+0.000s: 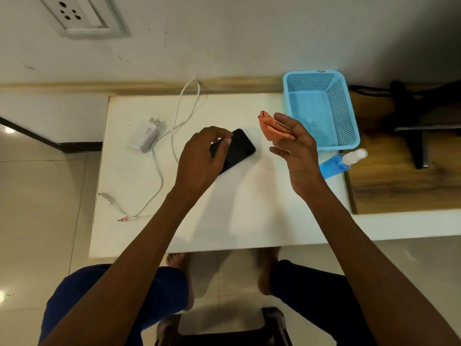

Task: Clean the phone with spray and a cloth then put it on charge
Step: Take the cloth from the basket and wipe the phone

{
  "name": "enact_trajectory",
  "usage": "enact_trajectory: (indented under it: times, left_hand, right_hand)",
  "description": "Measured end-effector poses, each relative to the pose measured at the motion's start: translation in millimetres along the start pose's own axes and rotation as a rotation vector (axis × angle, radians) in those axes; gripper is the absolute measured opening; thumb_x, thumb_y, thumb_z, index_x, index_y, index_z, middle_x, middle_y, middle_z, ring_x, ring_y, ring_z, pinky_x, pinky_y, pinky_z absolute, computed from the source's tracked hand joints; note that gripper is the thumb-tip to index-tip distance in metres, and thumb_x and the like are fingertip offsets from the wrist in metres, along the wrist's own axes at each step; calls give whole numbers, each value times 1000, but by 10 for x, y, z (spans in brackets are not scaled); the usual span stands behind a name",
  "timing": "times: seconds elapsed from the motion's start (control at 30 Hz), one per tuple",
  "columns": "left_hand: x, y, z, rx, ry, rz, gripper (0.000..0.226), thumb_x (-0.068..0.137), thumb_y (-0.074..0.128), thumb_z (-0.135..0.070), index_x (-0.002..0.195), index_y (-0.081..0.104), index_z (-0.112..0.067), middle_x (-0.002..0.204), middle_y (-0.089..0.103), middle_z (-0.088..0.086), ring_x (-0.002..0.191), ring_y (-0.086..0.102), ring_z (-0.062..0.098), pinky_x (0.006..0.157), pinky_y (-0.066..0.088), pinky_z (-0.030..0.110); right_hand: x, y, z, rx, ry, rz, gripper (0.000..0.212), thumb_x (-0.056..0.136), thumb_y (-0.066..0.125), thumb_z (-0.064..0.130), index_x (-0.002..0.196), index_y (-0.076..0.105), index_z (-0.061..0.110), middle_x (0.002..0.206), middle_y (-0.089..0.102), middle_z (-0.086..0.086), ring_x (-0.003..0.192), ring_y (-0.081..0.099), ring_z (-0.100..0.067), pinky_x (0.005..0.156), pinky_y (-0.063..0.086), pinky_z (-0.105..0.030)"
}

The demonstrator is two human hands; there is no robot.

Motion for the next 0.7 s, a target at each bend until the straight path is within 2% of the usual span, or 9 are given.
enact_trajectory:
  times: [0.1,0.17,0.27,0.33,0.43,0.53,0.6,0.7]
  left_hand:
    - [-2,68,-63,-116,-78,13,13,97,58,-27,103,69,-22,100,69,-18,89,61,-5,73,42,6]
    - [-6,119,-84,-194,-139,22,12,96,61,-24,102,70,-18,98,71,-15,86,63,-5,72,42,4]
    - [-1,223,-102,-280,-239,86,16,96,62,-25,105,69,-15,97,72,-7,84,65,2,72,44,7]
    - [10,301,-118,-336,-305,125,20,95,64,-29,109,69,-15,94,71,-10,80,64,-2,70,46,8]
    - [20,418,-136,-484,-418,158,29,91,68,-36,113,68,-16,87,71,-15,74,64,-7,67,48,10]
    - [45,498,-118,-546,-489,160,27,90,70,-36,109,69,-17,79,73,-13,71,66,0,66,52,18]
    - [67,509,-115,-570,-505,129,21,90,70,-30,102,70,-13,77,72,-5,70,66,7,68,53,24]
    - [122,505,-170,-593,-454,90,7,91,69,-23,93,68,-16,74,71,-3,68,65,9,65,55,23]
  right_hand:
    - [4,-30,-36,53,81,-63,27,90,67,17,112,70,32,119,69,2,105,69,-19,81,57,-31]
    - [-6,-25,-53,84,125,-86,17,92,68,22,109,69,26,109,72,-4,92,71,-21,74,57,-31]
    - [-25,-4,-87,109,177,-93,17,95,65,23,110,66,15,106,70,-12,89,69,-23,72,56,-32]
    - [-31,9,-79,79,181,-92,23,95,66,24,113,65,10,111,70,-16,97,68,-24,75,55,-32]
    - [-37,28,-41,9,171,-114,18,93,68,25,107,67,14,112,69,-16,102,66,-25,76,53,-32]
    - [-33,44,-10,-31,149,-96,13,92,68,19,105,69,17,101,70,-5,93,67,-18,75,52,-33]
    - [-28,28,0,-47,163,-103,20,90,69,15,110,69,14,97,70,-3,87,67,-15,73,51,-32]
    - [-11,-12,43,-92,171,-131,22,89,69,13,111,69,13,94,70,-5,81,66,-16,73,52,-32]
Point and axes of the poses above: each hand's wrist, its own x-axis towards the middle knuckle, its own y-axis out of the palm, z = x × y, the point moved 4 cm from there along x, towards the middle knuckle
